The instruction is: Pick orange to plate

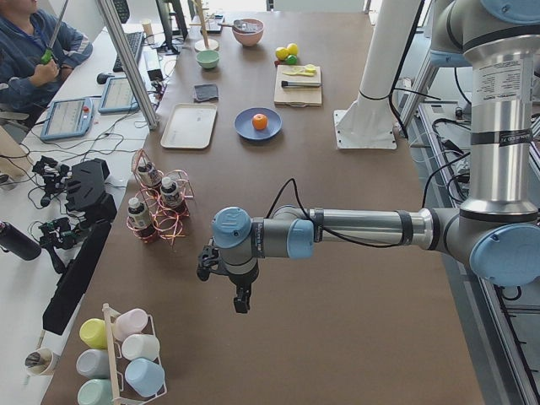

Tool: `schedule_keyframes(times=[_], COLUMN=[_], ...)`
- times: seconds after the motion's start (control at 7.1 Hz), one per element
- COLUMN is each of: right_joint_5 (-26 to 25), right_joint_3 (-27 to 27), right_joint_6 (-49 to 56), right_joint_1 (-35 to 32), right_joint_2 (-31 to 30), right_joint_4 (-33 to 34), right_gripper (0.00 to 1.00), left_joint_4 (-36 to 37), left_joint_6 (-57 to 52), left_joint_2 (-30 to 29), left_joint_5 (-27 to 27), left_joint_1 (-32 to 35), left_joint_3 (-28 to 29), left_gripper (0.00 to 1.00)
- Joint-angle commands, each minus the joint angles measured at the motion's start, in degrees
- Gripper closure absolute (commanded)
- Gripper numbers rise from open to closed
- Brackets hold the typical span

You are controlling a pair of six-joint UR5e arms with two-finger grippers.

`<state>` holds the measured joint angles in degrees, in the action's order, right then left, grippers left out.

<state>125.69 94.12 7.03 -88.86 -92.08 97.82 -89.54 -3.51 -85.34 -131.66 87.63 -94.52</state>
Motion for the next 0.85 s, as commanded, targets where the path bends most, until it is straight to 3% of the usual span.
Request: schedule_keyframes(times=[0.0,0.7], right_joint_5=[0.0,0.0], right_joint_3=[0.1,0.0], right_joint_6=[0.1,0.0], right_joint_1=[0.0,0.0], right_joint_2=[0.1,0.0], right_joint_4=[0.0,-2.2], right_gripper=[0.0,0.0], left_joint_4=[0.0,-0.1], left_joint_6=[0.0,0.0], left_joint_2=[0.0,-0.1], left_joint_5=[0.0,0.0], left_joint_1=[0.0,0.0], left_joint_3=[0.0,0.0], left_gripper=[0.0,0.0])
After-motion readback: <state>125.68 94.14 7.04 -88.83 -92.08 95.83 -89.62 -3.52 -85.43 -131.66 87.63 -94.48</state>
